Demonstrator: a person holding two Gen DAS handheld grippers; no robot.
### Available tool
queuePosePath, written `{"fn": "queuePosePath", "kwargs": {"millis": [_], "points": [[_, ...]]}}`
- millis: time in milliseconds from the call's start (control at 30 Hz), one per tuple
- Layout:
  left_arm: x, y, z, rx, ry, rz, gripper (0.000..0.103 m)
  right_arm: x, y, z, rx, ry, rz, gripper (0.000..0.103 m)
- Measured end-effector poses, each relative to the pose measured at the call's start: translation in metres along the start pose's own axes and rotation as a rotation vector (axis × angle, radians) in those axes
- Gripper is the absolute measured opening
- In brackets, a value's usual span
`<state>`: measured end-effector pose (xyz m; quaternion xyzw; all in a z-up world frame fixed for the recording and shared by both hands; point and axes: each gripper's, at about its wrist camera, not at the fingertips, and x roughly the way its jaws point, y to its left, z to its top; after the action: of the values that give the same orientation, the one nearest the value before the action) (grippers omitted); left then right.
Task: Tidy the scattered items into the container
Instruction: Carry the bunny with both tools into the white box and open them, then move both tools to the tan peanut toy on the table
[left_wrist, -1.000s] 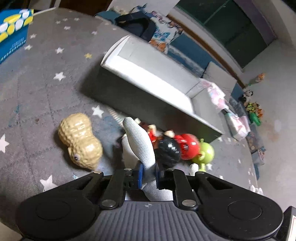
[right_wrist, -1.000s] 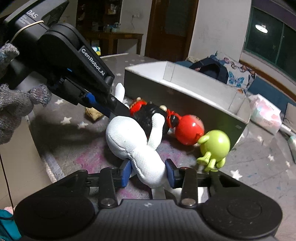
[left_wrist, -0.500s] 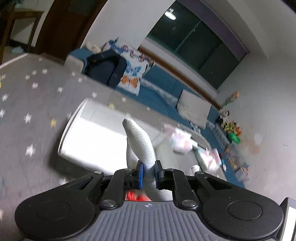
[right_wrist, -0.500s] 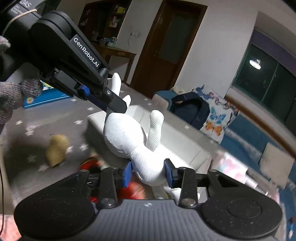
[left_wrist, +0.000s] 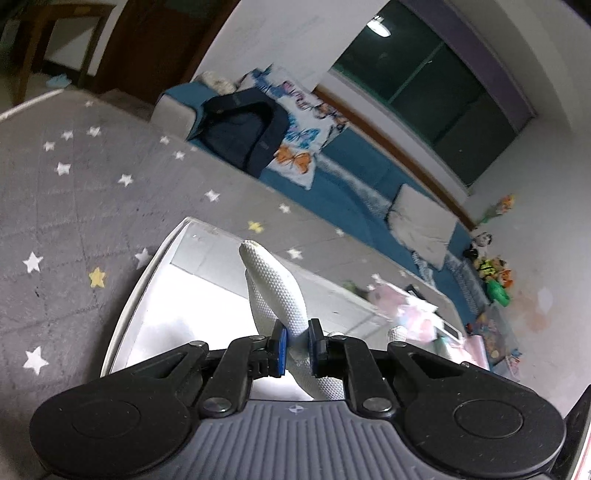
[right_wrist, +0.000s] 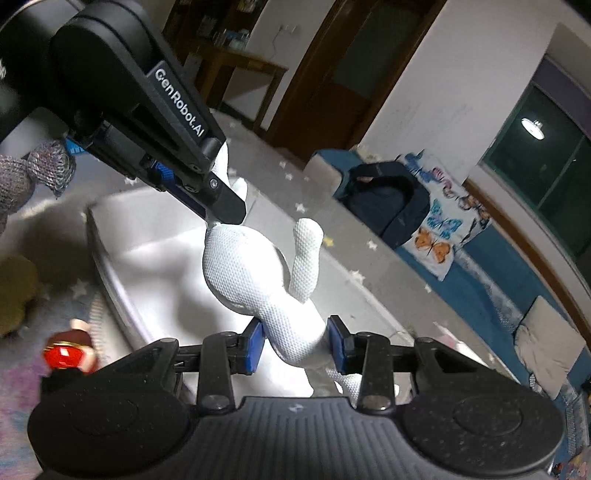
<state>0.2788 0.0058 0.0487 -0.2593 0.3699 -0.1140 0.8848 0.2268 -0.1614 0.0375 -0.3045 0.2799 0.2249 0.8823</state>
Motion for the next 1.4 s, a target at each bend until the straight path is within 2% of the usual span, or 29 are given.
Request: {"fn": "queuePosePath", "kwargs": {"millis": [200,467,600,700,1033,1400], "points": [[0.030,0.013,-0.002,-0.014,0.051,0.034,0.012,0.040,-0.009,-0.005,0.012,0.073,0.047,0.037],[0.046,0.017,-0.008,-0.004,0.081,0.080,0.016,0.060,-0.021,-0.016,0.072,0.116,0.102,0.041],[0.042,0.014,-0.009,0.021,0.068,0.098,0.017,0.057,-0.026,-0.020,0.097,0.112,0.111,0.050],[0.038,0.013,-0.009,0.024,0.068,0.101,0.018,0.054,-0.030,-0.022,0.118,0.106,0.123,0.053],[0.024,0.005,-0.009,0.064,0.046,0.131,0.023,0.044,-0.040,-0.025,0.168,0.084,0.094,0.053],[-0.022,-0.007,-0.027,0.138,-0.008,0.121,0.023,-0.011,-0.036,-0.024,0.255,-0.044,0.070,0.053]]}}
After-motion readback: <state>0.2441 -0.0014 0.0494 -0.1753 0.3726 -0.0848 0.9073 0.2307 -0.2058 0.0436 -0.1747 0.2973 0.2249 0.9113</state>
